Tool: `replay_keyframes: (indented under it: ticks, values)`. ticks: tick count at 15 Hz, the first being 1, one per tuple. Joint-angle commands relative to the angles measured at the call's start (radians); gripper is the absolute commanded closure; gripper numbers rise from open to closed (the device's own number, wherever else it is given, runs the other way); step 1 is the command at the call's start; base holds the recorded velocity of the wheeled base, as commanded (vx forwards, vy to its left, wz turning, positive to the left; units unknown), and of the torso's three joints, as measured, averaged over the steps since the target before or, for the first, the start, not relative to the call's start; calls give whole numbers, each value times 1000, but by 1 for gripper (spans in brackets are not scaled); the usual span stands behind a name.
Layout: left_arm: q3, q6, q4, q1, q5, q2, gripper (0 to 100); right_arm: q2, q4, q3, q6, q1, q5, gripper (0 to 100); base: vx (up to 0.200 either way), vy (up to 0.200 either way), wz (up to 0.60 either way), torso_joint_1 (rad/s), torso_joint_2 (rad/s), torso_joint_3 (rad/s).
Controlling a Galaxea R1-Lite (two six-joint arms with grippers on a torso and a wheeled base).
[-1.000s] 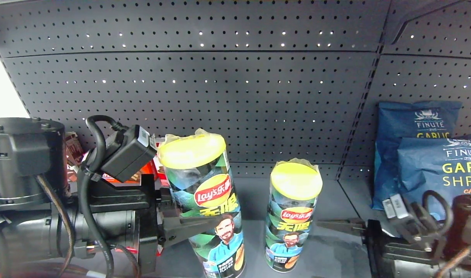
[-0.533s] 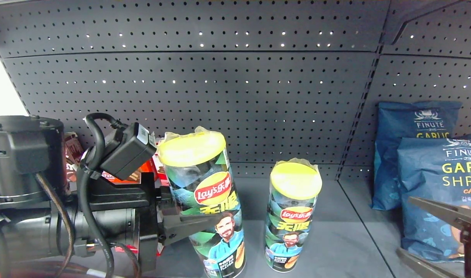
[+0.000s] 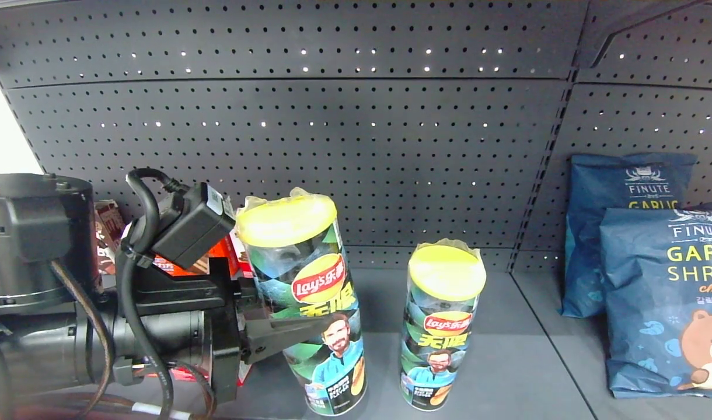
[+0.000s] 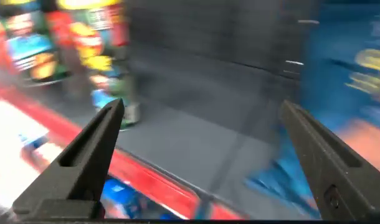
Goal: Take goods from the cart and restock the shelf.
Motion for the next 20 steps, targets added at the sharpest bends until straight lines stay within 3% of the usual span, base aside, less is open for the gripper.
replay_keyframes:
  ticks: [1,4,6,7,10,18,20]
  values:
    - [-1,13,-1,-3,0,1,100,-320,201,-39,27,-228,4,0,0,0,0,0,0,0]
    - [-15,33,0,-9,-11,3,100,-418,362,-32,21,-340,-4,0,0,0,0,0,0,0]
    - [-1,33,0,-14,-32,3,100,-418,371,33,-39,-337,-162,0,0,0,0,0,0,0]
    - [5,33,0,-9,-35,0,100,-418,341,109,-117,-340,-341,0,0,0,0,0,0,0]
    - [-2,33,-1,-6,-49,-5,100,-418,338,114,-27,-338,-507,0,0,0,0,0,0,0]
    - [17,33,-1,14,-48,-5,100,-418,377,114,-28,-338,-473,0,0,0,0,0,0,0]
    - [7,31,-1,40,-48,-5,100,-418,377,114,-28,-338,-473,0,0,0,0,0,0,0]
